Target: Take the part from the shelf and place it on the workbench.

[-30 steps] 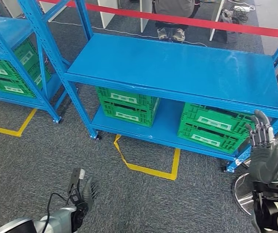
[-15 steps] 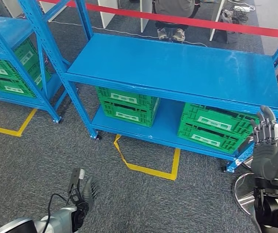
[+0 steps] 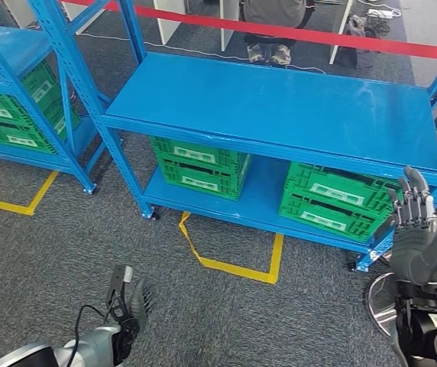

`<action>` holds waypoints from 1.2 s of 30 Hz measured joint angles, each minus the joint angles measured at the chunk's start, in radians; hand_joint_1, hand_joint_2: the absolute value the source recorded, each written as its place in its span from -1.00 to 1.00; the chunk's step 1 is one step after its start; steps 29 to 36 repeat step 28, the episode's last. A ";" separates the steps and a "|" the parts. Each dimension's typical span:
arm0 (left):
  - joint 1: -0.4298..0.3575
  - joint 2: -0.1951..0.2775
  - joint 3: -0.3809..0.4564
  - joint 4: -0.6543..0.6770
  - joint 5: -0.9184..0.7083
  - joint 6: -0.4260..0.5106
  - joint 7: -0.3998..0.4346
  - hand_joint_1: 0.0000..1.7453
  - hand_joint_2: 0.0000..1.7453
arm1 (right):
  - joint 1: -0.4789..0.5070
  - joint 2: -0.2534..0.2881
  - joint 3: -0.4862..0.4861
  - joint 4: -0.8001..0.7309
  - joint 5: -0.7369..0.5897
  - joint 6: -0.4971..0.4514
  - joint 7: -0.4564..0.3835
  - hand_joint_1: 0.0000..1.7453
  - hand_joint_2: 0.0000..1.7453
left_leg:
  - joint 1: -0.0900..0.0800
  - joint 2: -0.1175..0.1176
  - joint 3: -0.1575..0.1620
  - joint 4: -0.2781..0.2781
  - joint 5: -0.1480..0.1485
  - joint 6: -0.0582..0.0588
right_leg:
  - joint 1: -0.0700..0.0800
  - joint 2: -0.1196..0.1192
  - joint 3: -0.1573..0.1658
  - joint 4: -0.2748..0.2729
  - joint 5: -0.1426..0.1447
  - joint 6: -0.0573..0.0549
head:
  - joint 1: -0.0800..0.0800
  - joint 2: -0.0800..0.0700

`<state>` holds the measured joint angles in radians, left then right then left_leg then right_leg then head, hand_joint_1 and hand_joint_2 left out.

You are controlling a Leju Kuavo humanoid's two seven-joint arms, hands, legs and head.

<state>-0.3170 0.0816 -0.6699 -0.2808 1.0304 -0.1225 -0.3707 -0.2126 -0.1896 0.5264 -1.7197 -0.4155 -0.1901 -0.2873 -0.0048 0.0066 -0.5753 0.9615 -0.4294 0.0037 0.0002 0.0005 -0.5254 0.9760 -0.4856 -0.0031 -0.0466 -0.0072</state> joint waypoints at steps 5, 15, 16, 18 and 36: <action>0.000 0.000 0.000 0.000 0.000 0.000 0.000 -1.00 -1.00 | -0.001 0.000 0.006 0.000 0.000 0.000 0.000 -1.00 -1.00 | 0.000 0.000 0.000 0.000 0.000 0.000 | 0.000 0.000 0.000 0.000 0.000 0.000 | 0.000 0.000; -0.006 -0.001 0.000 0.000 -0.004 0.000 0.004 -1.00 -1.00 | -0.056 0.001 0.046 0.002 0.053 -0.003 0.035 -1.00 -1.00 | 0.000 0.000 0.000 0.000 0.000 0.000 | 0.000 0.000 0.000 0.000 0.000 0.000 | 0.000 0.000; -0.006 -0.001 0.000 0.000 -0.002 -0.002 0.002 -1.00 -1.00 | -0.065 0.002 0.055 0.002 0.060 -0.002 0.049 -1.00 -1.00 | 0.000 0.000 0.000 0.000 0.000 0.000 | 0.000 0.000 0.001 0.000 0.000 0.000 | 0.000 0.000; -0.005 0.001 0.000 0.000 0.005 -0.010 -0.006 -1.00 -1.00 | -0.086 0.006 0.077 0.002 0.071 -0.004 0.076 -1.00 -1.00 | 0.000 0.000 0.000 0.000 0.000 0.000 | 0.000 0.000 0.001 0.000 0.000 0.000 | 0.000 0.000; 0.009 0.021 0.000 0.000 0.014 -0.035 -0.020 -1.00 -1.00 | -0.138 0.036 0.146 0.018 0.090 0.020 0.110 -1.00 -1.00 | 0.000 0.000 0.000 0.000 0.000 0.000 | 0.000 -0.001 0.001 0.000 0.000 0.000 | 0.000 0.000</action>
